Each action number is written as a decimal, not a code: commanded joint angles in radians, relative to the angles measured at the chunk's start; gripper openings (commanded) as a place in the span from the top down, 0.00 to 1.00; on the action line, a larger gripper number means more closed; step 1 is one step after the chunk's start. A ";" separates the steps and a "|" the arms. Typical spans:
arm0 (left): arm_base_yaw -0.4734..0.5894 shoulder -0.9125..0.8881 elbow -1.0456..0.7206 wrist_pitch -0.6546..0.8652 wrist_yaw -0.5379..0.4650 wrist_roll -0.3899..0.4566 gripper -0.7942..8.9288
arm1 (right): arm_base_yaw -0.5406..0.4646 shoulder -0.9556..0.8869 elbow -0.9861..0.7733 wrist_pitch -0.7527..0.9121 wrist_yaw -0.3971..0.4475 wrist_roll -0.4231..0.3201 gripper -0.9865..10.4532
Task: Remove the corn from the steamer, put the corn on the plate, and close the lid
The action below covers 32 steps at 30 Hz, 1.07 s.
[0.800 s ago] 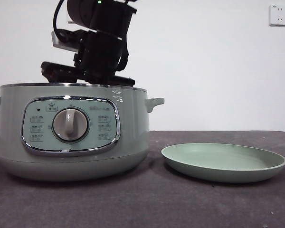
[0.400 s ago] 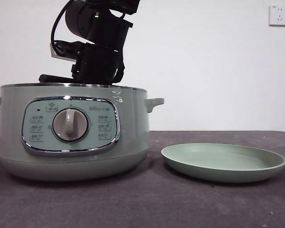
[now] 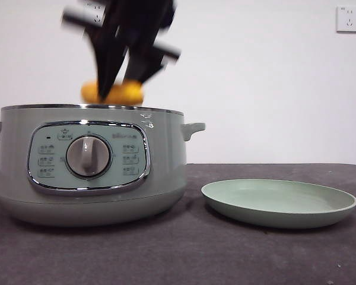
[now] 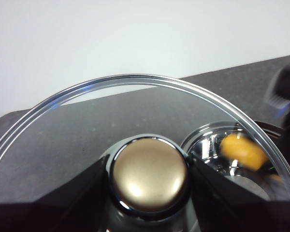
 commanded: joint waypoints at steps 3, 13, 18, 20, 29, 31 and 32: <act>0.001 0.060 0.012 0.098 0.062 0.018 0.93 | -0.051 -0.101 0.000 -0.140 0.006 0.010 0.93; 0.002 0.213 0.012 0.218 0.180 0.018 0.93 | -0.206 -0.247 -0.005 -0.446 0.137 0.066 0.93; 0.001 0.294 0.012 0.260 0.219 0.016 0.93 | -0.276 -0.296 -0.040 -0.447 0.132 0.088 0.93; 0.001 0.319 0.012 0.268 0.260 0.016 0.93 | -0.293 -0.314 -0.081 -0.447 0.133 0.097 0.93; 0.000 0.367 0.012 0.282 0.308 0.011 0.93 | -0.305 -0.386 -0.428 -0.401 0.132 0.126 0.93; 0.000 0.368 0.012 0.286 0.308 0.011 0.93 | -0.304 -0.400 -0.514 -0.328 0.128 0.135 0.93; 0.000 0.368 0.012 0.288 0.308 0.011 0.93 | -0.304 -0.405 -0.558 -0.281 0.127 0.142 0.93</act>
